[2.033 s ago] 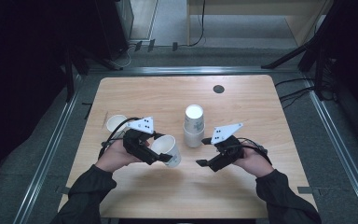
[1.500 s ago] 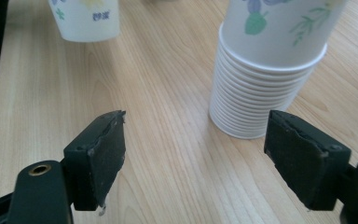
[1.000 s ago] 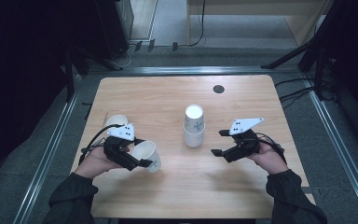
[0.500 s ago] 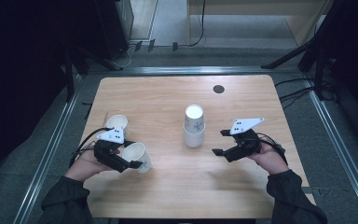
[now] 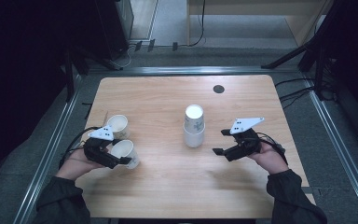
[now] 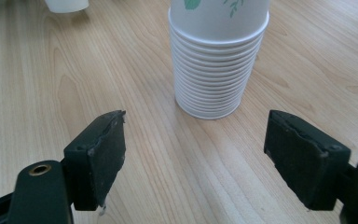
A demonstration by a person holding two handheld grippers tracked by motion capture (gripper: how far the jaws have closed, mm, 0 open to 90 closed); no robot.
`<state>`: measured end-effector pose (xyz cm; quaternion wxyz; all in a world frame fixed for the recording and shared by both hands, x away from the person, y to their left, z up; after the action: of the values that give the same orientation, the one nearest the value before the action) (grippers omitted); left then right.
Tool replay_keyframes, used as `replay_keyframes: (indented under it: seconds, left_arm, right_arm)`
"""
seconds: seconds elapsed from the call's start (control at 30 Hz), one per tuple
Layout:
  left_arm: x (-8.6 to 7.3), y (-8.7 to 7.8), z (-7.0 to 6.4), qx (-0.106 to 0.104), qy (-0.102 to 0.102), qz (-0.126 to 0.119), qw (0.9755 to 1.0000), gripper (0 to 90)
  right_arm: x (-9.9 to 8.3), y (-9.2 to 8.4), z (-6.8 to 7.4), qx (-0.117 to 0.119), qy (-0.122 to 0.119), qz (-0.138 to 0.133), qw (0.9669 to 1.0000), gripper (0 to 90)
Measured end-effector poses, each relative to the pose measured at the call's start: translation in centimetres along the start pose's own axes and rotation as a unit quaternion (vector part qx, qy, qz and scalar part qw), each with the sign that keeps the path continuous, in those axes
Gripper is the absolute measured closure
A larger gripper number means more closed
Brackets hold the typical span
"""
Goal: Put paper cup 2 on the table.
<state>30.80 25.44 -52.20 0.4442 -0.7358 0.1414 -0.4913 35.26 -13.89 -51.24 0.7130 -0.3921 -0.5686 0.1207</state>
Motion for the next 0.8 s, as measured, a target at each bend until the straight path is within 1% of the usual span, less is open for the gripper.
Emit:
replay_keyframes:
  seconds: [0.07, 0.17, 0.37, 0.47, 0.63, 0.8]
  left_arm:
    - [-0.4, -0.1, 0.4, 0.009, -0.008, 0.007, 0.9999, 21.7]
    - [-1.0, -0.2, 0.9, 0.013, -0.017, 0.014, 0.9997, 21.3]
    - [-1.5, -0.5, 1.7, 0.023, -0.032, 0.012, 0.9992, 20.9]
    - [-1.7, -0.4, 2.0, 0.028, -0.039, 0.016, 0.9987, 20.4]
    - [-1.9, -0.1, 2.3, 0.033, -0.045, 0.023, 0.9982, 19.8]
    - [-1.9, 0.1, 2.4, 0.040, -0.044, 0.026, 0.9979, 19.2]
  right_arm:
    - [0.0, 0.0, 0.1, 0.001, -0.001, 0.001, 1.0000, 20.9]
    - [0.0, 0.1, 0.1, 0.000, 0.001, 0.001, 1.0000, 20.9]
    - [0.0, 0.1, 0.0, 0.000, 0.002, 0.002, 1.0000, 20.9]
    - [0.0, 0.2, 0.0, 0.001, 0.002, 0.003, 1.0000, 20.9]
    - [0.0, 0.2, 0.0, 0.000, 0.001, 0.004, 1.0000, 20.9]
    - [0.0, 0.3, 0.0, 0.001, 0.001, 0.005, 1.0000, 20.9]
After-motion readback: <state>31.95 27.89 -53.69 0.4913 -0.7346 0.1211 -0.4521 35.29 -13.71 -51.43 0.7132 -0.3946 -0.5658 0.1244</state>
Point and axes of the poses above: each handheld gripper's, and its own axes: y roughly forward along the jaws, x roughly out of its top, z roughly to its left, the point moved 6 cm from there along y, roughly forward along the jaws, and after that the axes turned 5 degrees about z, right-handed, at the moved point
